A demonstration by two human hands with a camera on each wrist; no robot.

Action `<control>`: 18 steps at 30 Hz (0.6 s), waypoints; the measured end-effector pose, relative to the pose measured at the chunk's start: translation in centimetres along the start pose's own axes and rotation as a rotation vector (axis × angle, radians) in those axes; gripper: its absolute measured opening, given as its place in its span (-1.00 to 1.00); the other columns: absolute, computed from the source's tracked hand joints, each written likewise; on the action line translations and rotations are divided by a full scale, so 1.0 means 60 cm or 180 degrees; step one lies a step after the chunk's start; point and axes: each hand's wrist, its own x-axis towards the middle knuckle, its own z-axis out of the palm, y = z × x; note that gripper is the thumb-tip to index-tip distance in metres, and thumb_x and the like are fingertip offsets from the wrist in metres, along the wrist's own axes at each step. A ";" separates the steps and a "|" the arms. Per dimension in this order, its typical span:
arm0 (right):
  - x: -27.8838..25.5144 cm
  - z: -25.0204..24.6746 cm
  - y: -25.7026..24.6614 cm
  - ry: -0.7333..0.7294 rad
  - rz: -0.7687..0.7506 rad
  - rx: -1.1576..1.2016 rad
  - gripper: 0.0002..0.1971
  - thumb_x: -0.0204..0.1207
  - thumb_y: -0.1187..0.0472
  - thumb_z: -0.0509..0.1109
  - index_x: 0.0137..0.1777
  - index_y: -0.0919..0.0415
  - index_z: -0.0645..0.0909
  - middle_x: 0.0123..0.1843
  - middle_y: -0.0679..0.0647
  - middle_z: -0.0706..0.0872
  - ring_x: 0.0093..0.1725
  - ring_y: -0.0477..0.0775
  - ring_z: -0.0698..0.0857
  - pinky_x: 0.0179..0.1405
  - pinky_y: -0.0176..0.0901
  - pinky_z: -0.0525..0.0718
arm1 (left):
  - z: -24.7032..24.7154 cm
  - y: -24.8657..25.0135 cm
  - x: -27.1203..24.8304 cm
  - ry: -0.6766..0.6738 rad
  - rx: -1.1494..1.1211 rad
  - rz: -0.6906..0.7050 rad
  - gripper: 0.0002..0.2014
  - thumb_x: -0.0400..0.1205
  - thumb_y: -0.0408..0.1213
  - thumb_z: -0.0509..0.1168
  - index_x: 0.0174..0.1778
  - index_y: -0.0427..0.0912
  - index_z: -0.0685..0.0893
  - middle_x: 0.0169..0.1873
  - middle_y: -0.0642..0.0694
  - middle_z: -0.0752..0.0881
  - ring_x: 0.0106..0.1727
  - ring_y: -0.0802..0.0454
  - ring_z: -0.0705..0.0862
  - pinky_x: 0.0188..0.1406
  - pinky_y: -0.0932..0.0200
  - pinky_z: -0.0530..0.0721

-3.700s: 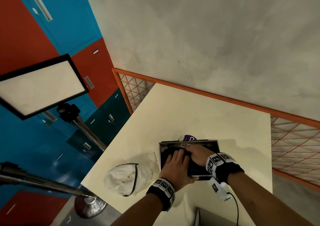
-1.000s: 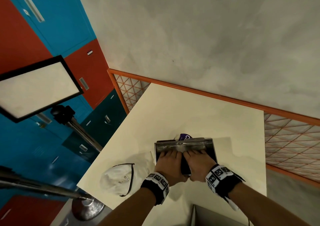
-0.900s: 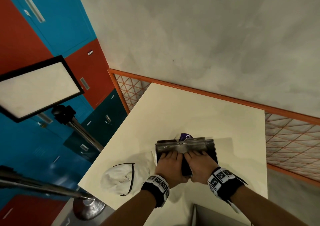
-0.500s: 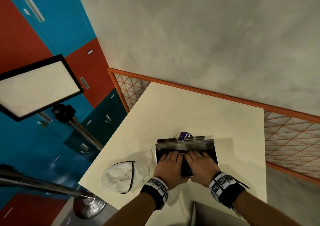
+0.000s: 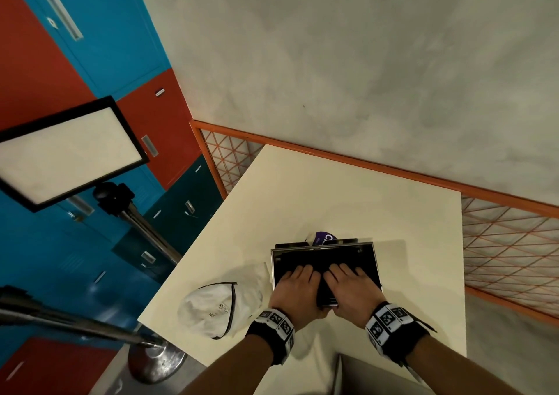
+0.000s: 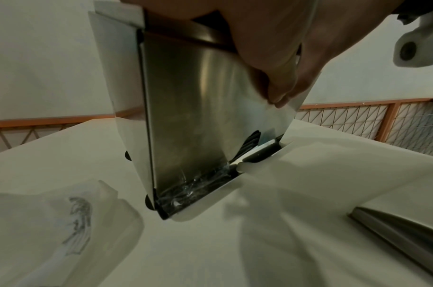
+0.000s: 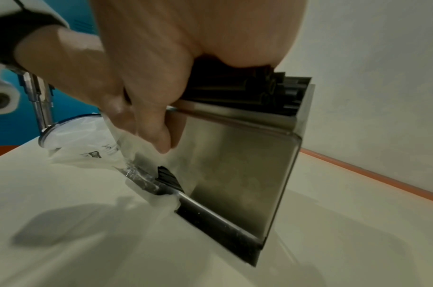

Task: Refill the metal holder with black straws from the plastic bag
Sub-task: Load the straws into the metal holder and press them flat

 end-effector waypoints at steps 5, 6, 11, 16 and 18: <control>0.004 0.008 0.003 -0.0069 -0.0061 0.0002 -0.40 -0.11 -0.09 0.57 -0.01 0.05 0.61 -0.06 -0.03 0.69 -0.08 0.05 0.71 -0.23 0.02 0.67 | 0.005 0.000 0.000 -0.0061 -0.0004 -0.0014 -0.44 0.34 0.30 0.23 0.05 -0.07 0.61 -0.05 -0.01 0.67 -0.05 -0.03 0.69 -0.08 0.05 0.73; 0.005 0.008 0.004 -0.0072 -0.0067 0.0005 -0.40 -0.12 -0.10 0.57 -0.02 0.04 0.61 -0.07 -0.04 0.69 -0.09 0.05 0.71 -0.23 0.02 0.67 | 0.006 -0.001 0.001 -0.0067 0.0008 -0.0019 -0.44 0.34 0.30 0.22 0.05 -0.07 0.60 -0.06 -0.02 0.68 -0.06 -0.04 0.70 -0.08 0.04 0.72; 0.009 0.008 0.009 -0.0194 0.0001 -0.0009 -0.42 0.07 -0.09 0.50 0.13 0.06 0.58 0.08 0.00 0.68 0.10 0.10 0.68 -0.01 0.13 0.62 | 0.012 -0.002 0.008 -0.0200 0.0036 -0.0046 -0.34 0.38 0.33 0.14 0.21 -0.11 0.55 0.11 -0.10 0.68 0.11 -0.12 0.69 0.13 -0.05 0.69; 0.014 0.014 0.013 -0.0255 -0.0033 -0.0019 -0.34 0.24 -0.07 0.40 0.38 0.08 0.45 0.39 0.07 0.52 0.38 0.15 0.52 0.26 0.24 0.47 | 0.016 -0.005 0.012 -0.0335 -0.0012 -0.0081 -0.25 0.42 0.33 0.20 0.41 -0.11 0.46 0.34 -0.13 0.53 0.35 -0.15 0.54 0.37 -0.13 0.58; 0.015 0.015 0.016 -0.0271 -0.0020 0.0038 -0.30 0.28 -0.08 0.38 0.45 0.07 0.38 0.49 0.06 0.43 0.46 0.14 0.44 0.36 0.24 0.40 | 0.016 -0.006 0.014 -0.0311 -0.0004 -0.0094 -0.22 0.42 0.34 0.22 0.44 -0.10 0.44 0.38 -0.12 0.50 0.39 -0.15 0.50 0.40 -0.16 0.54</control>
